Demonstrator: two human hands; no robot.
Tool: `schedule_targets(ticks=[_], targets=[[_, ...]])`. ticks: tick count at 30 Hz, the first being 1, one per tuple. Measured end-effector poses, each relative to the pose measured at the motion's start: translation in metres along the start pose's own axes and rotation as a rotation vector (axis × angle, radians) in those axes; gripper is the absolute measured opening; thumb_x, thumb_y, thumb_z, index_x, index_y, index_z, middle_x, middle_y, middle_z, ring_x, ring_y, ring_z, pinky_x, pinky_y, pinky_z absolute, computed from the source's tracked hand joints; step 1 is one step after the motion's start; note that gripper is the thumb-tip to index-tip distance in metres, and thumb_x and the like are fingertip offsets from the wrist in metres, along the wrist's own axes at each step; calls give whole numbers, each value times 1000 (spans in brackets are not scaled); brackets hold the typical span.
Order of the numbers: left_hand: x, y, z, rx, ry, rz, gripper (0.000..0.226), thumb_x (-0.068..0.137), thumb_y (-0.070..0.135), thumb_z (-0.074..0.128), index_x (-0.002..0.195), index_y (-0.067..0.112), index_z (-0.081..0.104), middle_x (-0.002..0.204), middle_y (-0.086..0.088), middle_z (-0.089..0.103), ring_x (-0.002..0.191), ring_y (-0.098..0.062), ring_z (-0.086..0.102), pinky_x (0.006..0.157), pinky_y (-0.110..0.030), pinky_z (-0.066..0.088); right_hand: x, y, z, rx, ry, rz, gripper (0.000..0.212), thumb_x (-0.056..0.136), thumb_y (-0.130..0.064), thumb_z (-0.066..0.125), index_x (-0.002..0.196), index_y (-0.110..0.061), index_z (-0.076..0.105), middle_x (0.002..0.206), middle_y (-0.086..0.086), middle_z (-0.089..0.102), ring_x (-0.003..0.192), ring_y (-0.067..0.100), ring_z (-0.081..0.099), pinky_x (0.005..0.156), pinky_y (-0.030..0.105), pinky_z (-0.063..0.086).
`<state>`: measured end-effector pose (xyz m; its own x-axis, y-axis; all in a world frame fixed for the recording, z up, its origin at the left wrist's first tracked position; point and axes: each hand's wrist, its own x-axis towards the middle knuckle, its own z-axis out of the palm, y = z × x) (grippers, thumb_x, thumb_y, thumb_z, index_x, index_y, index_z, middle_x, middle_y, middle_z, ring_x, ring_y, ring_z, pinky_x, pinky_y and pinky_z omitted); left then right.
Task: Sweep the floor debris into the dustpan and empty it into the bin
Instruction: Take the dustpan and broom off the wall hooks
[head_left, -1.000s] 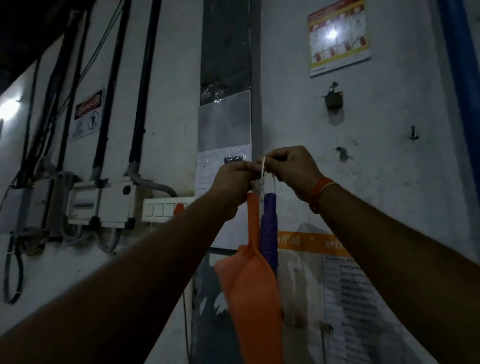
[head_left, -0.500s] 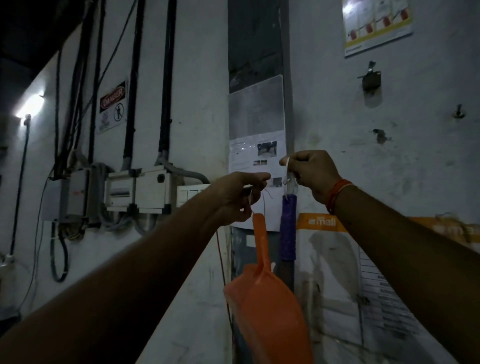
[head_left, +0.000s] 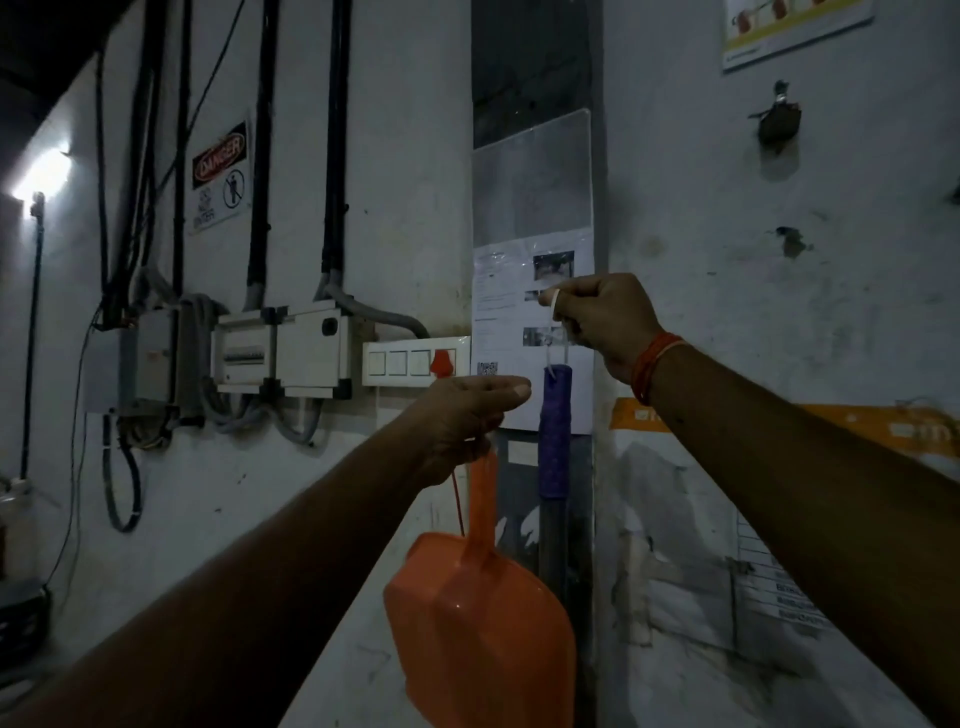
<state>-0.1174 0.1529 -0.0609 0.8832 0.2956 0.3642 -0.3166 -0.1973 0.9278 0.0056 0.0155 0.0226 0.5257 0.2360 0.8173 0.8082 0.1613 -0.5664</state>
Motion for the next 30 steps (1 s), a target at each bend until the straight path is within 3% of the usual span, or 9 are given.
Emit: schedule_targets(ticks=[3, 8, 12, 16, 18, 21, 24, 26, 30], targets=[[4, -9, -1, 30, -8, -13, 32, 93, 29, 70, 125, 21, 70, 124, 1, 64, 108, -15, 56, 85, -32, 46, 1, 0, 5, 41, -23, 17, 14, 88, -11, 68, 99, -4, 73, 68, 4, 63, 55, 9, 52, 51, 17, 47], [12, -20, -8, -283, -23, -129, 37, 96, 41, 66, 122, 16, 72, 118, -8, 76, 66, -6, 58, 67, -19, 40, 6, 3, 12, 116, -51, 66, 18, 89, -9, 66, 103, 0, 72, 70, 5, 61, 55, 9, 50, 47, 15, 43], [14, -29, -18, -617, -3, -204, 39, 96, 43, 64, 122, 14, 74, 111, -6, 75, 68, -8, 62, 63, -16, 43, 9, 6, 14, 159, -40, 89, 17, 89, -9, 67, 102, 1, 72, 71, 8, 60, 55, 11, 49, 45, 15, 42], [12, -36, -24, -845, 45, -218, 36, 97, 31, 67, 123, 6, 73, 124, -12, 65, 81, -16, 70, 94, -23, 51, 7, 7, 16, 239, -52, 114, 19, 88, -6, 66, 104, 5, 69, 74, 12, 60, 52, 9, 51, 42, 14, 43], [10, -38, -25, -868, 97, -192, 34, 97, 25, 67, 123, 4, 72, 132, -16, 64, 82, -18, 71, 82, -23, 61, 7, 8, 17, 271, -58, 124, 19, 88, -5, 66, 104, 5, 69, 74, 12, 60, 49, 7, 52, 42, 14, 43], [6, -39, -25, -845, 122, -157, 33, 95, 21, 68, 123, 5, 72, 129, -28, 63, 81, -15, 66, 54, -16, 54, 10, 12, 19, 270, -57, 131, 18, 87, -7, 68, 102, 3, 71, 77, 14, 60, 54, 11, 50, 42, 15, 43], [5, -44, -24, -714, 93, -87, 40, 85, 14, 76, 125, 7, 71, 125, -24, 67, 110, -24, 70, 66, -19, 57, 12, 15, 21, 286, -51, 145, 18, 86, -7, 69, 101, 2, 71, 76, 13, 61, 54, 11, 50, 43, 16, 42], [6, -50, -20, -395, 63, 2, 34, 88, 18, 75, 122, 15, 73, 131, -14, 66, 123, -28, 64, 80, -24, 57, 13, 15, 23, 285, -52, 152, 17, 86, -8, 69, 100, 2, 71, 75, 11, 62, 54, 10, 50, 43, 17, 43], [0, -57, -11, -19, -51, 62, 33, 94, 22, 68, 127, 20, 70, 115, 3, 75, 97, -12, 69, 76, -25, 53, 13, 17, 27, 282, -62, 161, 11, 85, -9, 70, 94, -3, 73, 72, 9, 64, 54, 10, 50, 46, 19, 44]])
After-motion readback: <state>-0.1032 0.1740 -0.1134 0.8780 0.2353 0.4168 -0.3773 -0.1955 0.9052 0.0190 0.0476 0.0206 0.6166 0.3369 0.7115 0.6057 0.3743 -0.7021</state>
